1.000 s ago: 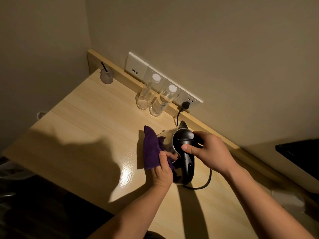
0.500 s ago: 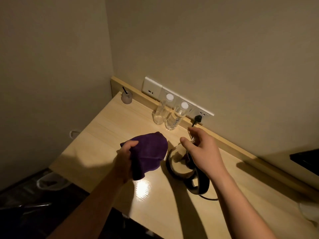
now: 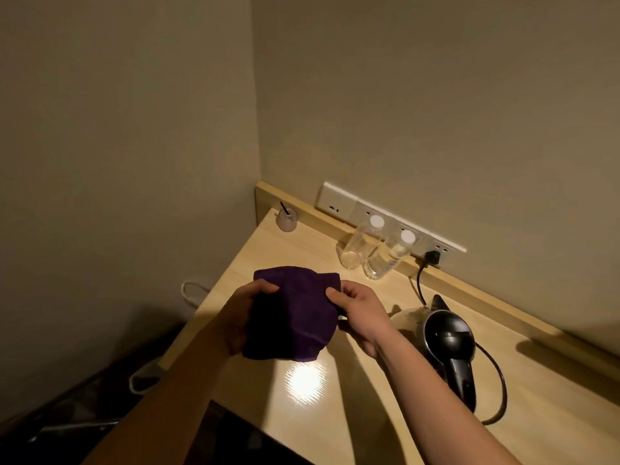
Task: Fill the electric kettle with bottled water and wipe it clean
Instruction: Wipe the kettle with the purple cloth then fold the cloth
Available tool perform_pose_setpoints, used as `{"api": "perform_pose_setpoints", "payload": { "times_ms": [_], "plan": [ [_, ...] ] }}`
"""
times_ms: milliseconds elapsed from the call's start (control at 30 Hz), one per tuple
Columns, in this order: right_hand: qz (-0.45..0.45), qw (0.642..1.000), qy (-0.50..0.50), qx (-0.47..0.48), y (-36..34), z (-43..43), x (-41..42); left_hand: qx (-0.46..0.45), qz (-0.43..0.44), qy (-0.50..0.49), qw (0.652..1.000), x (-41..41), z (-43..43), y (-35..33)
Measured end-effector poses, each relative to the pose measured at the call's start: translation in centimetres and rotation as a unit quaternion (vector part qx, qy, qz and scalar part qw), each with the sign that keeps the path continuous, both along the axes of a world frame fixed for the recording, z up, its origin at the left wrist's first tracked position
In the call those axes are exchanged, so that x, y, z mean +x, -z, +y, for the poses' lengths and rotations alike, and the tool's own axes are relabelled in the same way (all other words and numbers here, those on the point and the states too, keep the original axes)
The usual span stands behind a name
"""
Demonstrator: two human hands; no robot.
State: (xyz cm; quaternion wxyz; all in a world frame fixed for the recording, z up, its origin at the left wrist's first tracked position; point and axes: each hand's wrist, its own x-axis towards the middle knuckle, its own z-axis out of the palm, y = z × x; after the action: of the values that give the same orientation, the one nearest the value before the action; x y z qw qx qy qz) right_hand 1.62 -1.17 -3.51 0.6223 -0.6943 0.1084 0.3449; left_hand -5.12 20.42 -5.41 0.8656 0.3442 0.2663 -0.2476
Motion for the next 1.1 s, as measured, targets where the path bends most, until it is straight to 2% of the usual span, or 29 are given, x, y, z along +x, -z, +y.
{"api": "perform_pose_setpoints", "payload": {
  "times_ms": [200,367,533,667,800,900,967,1033,1100],
  "plan": [
    [-0.014,0.996,0.079,0.022,2.9,4.2,1.4,0.114,0.065,0.019,0.991,3.1,4.4,3.0],
    [-0.077,0.995,0.062,-0.034,5.3,6.7,3.0,0.209,0.043,0.084,0.973,7.1,7.0,6.0],
    [-0.129,0.987,0.066,-0.072,7.5,8.6,4.3,0.348,-0.024,0.171,0.921,10.4,8.4,8.1],
    [-0.115,0.988,0.071,-0.069,8.9,9.3,5.1,0.416,-0.079,0.180,0.888,11.6,8.4,10.1],
    [-0.112,0.990,-0.002,-0.088,10.2,9.5,5.5,0.487,-0.115,0.184,0.846,12.2,8.6,11.5],
    [-0.141,0.976,-0.072,-0.151,11.0,9.6,5.9,0.518,-0.126,0.195,0.823,11.7,9.3,12.0],
    [-0.169,0.958,-0.124,-0.194,11.5,9.5,6.2,0.557,-0.143,0.197,0.794,11.1,9.6,12.2],
    [-0.200,0.937,-0.156,-0.238,12.0,9.5,6.2,0.628,-0.161,0.207,0.733,10.7,9.7,12.3],
    [-0.250,0.900,-0.163,-0.318,12.4,9.6,5.8,0.700,-0.175,0.207,0.660,10.5,9.8,12.3]
  ]
}}
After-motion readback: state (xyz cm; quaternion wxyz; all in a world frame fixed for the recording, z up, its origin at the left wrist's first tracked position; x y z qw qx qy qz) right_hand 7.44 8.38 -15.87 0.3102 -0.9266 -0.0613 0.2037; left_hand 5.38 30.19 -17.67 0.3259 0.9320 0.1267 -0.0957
